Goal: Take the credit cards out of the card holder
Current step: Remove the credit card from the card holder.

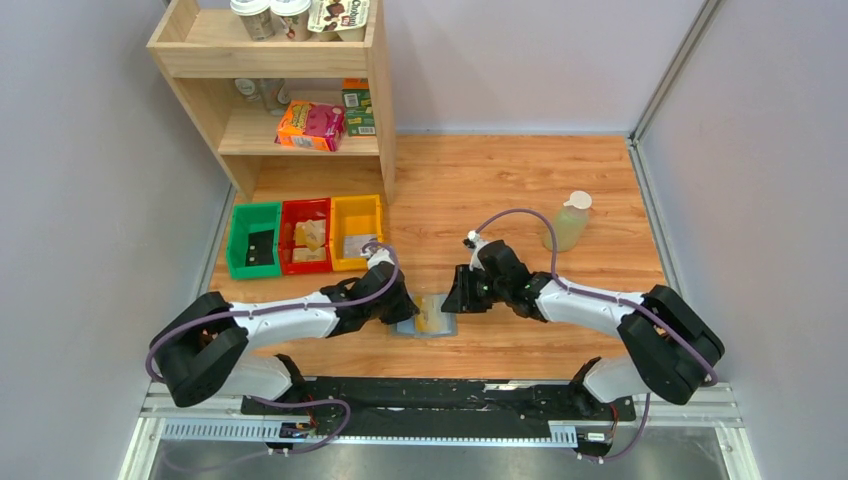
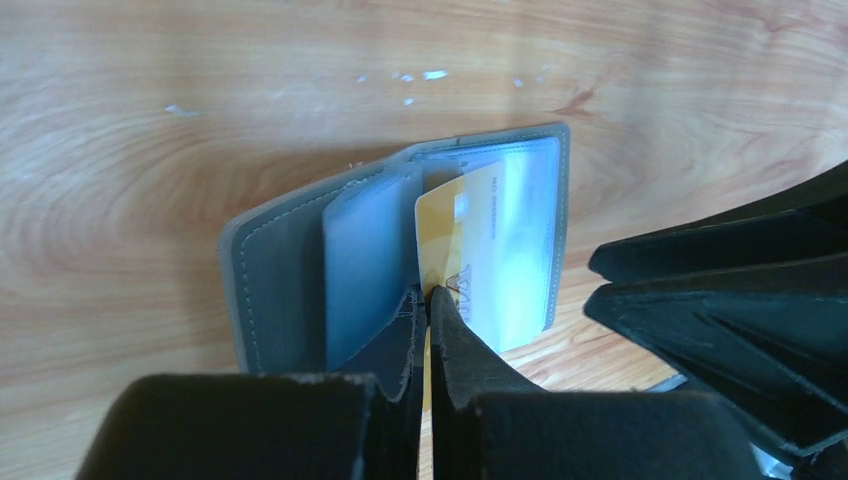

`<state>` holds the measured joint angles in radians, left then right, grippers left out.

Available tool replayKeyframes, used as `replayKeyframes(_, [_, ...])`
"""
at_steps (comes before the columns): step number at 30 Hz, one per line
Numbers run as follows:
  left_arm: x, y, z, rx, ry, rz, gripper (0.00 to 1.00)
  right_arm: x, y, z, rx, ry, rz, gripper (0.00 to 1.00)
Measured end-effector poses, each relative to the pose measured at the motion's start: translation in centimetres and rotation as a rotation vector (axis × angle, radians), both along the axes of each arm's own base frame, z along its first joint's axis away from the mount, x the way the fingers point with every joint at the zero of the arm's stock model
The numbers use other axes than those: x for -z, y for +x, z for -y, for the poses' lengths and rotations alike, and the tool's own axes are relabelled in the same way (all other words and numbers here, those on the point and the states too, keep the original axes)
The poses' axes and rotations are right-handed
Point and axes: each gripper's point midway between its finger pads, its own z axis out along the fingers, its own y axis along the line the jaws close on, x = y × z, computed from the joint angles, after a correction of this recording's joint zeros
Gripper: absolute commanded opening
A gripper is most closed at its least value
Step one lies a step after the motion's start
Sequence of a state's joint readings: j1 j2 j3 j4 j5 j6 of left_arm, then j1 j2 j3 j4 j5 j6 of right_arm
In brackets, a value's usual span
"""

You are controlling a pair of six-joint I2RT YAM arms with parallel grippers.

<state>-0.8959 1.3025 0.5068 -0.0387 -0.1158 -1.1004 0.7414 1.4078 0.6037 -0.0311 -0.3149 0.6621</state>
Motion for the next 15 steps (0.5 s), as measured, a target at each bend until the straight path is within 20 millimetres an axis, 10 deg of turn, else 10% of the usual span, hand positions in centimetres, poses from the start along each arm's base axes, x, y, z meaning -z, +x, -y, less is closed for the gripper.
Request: replayKeyframes(15, [-0.3,0.4,0.9,0.032,0.024,0.003,0.12,2.1,0.5,-1.9,-0.012,0.053,-0.048,0.20])
